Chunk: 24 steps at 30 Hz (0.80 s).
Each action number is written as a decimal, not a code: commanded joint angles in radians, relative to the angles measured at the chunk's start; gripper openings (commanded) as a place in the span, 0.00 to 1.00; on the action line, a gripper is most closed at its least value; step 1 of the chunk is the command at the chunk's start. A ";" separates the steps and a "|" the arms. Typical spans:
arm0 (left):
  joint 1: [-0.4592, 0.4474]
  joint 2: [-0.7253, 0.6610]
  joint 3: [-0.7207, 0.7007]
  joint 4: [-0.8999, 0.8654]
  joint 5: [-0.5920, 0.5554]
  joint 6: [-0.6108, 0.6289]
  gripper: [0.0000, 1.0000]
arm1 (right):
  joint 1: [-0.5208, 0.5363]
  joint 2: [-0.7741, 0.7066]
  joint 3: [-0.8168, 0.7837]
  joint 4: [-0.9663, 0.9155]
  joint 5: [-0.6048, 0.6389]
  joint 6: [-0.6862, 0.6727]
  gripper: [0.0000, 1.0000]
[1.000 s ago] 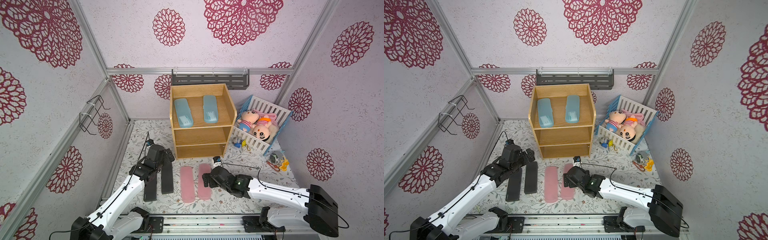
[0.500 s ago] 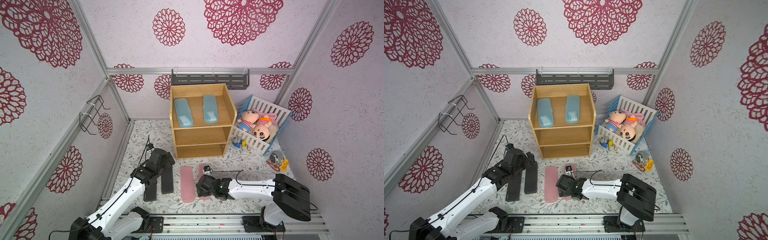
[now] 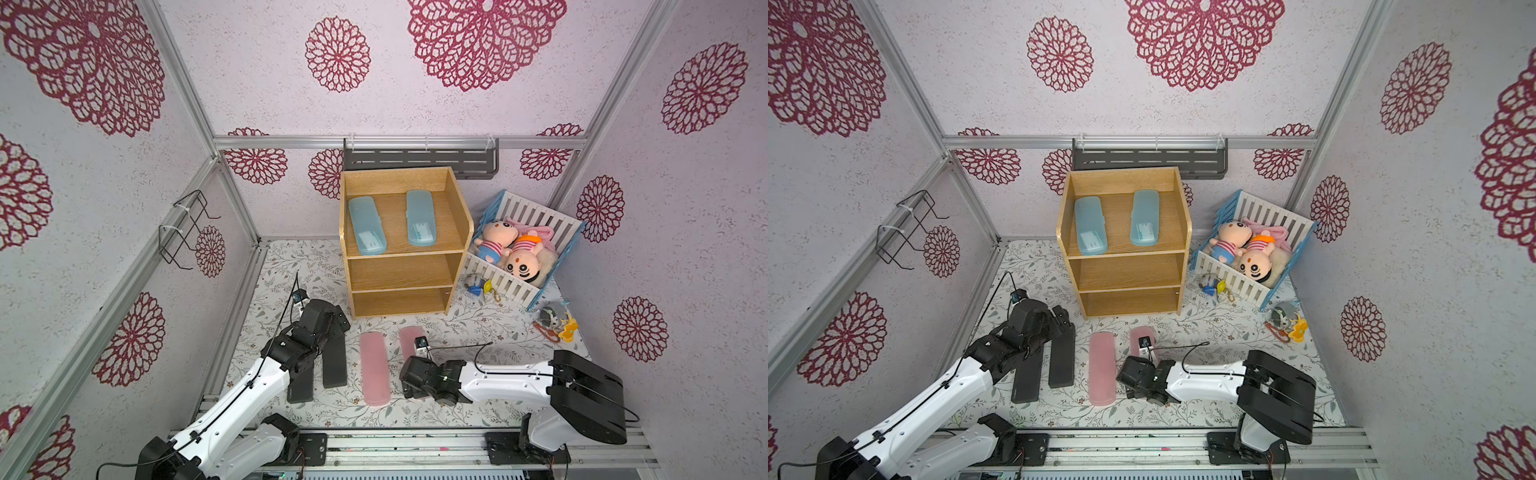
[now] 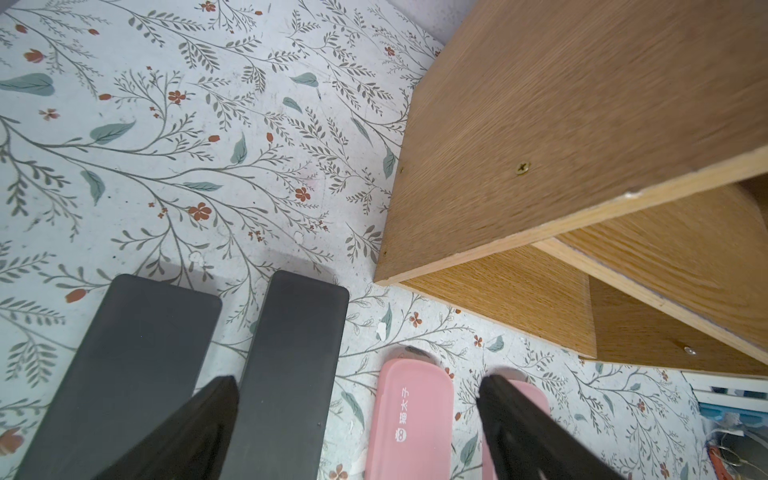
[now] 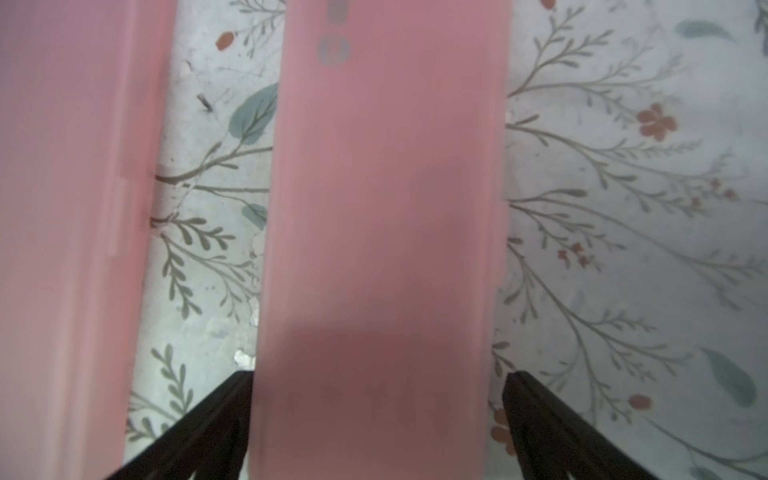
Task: Place the pencil cases on the shelf according to color
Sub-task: Pick up the pencil case from the center of the board.
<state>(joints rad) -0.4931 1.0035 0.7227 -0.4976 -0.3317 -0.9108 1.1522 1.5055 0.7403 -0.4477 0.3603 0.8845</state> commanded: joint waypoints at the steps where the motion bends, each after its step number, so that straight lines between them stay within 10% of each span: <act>1: -0.016 -0.013 -0.017 -0.016 -0.024 -0.010 0.97 | -0.010 -0.092 -0.027 0.014 -0.012 0.011 0.99; 24: -0.047 0.011 -0.012 -0.022 -0.062 -0.028 0.97 | 0.062 0.051 -0.119 0.106 -0.044 0.122 0.87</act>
<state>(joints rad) -0.5282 1.0103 0.7151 -0.5079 -0.3744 -0.9333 1.2015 1.5043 0.6716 -0.3382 0.3870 0.9401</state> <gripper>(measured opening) 0.972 0.882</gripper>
